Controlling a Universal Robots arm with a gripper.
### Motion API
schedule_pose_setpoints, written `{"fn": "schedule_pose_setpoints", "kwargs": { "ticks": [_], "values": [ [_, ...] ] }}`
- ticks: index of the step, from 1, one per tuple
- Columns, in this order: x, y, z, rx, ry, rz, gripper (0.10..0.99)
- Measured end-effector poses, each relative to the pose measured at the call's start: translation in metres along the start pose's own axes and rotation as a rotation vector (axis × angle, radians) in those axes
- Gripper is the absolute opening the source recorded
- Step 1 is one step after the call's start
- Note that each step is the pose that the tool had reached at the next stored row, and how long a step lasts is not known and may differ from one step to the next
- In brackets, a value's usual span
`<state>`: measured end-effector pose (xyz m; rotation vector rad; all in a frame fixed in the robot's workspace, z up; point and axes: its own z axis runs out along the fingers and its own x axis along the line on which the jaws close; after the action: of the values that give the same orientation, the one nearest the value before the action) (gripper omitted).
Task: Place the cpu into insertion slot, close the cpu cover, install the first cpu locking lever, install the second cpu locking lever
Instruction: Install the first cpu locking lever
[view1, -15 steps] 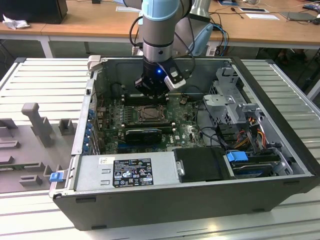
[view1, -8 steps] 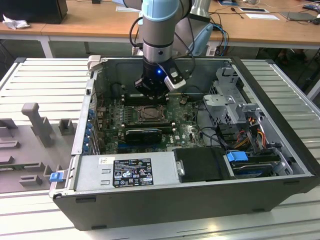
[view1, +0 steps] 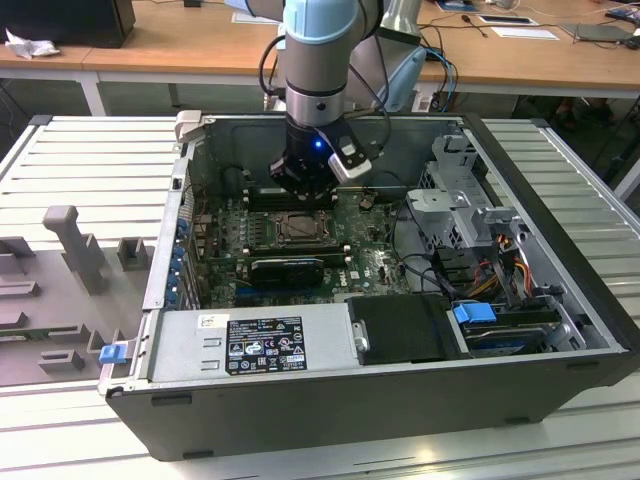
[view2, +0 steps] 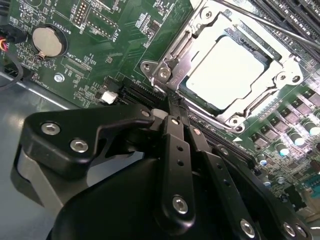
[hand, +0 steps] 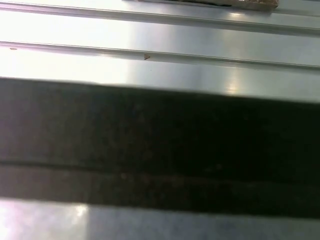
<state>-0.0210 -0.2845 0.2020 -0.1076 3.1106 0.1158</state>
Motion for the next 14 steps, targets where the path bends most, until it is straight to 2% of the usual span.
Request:
{"fn": "schedule_pose_setpoints", "kwargs": {
  "ticks": [2, 6, 8, 9, 11, 13, 14],
  "values": [
    [0.0001, -0.0004, 0.0008, 0.001, 0.0006, 0.000, 0.106],
    [0.0001, -0.0005, 0.0010, -0.016, -0.0006, 0.000, 0.106],
    [0.0000, -0.0002, -0.0008, -0.018, -0.0013, 0.000, 0.106],
    [0.0000, -0.0001, -0.0034, -0.018, -0.0010, 0.000, 0.106],
    [-0.0004, 0.0008, -0.0168, -0.017, -0.0006, 0.000, 0.106],
    [-0.0005, 0.0009, -0.0201, -0.017, -0.0008, 0.000, 0.106],
    [-0.0003, -0.0022, -0.0203, -0.017, -0.0008, 0.000, 0.106]
  ]
}}
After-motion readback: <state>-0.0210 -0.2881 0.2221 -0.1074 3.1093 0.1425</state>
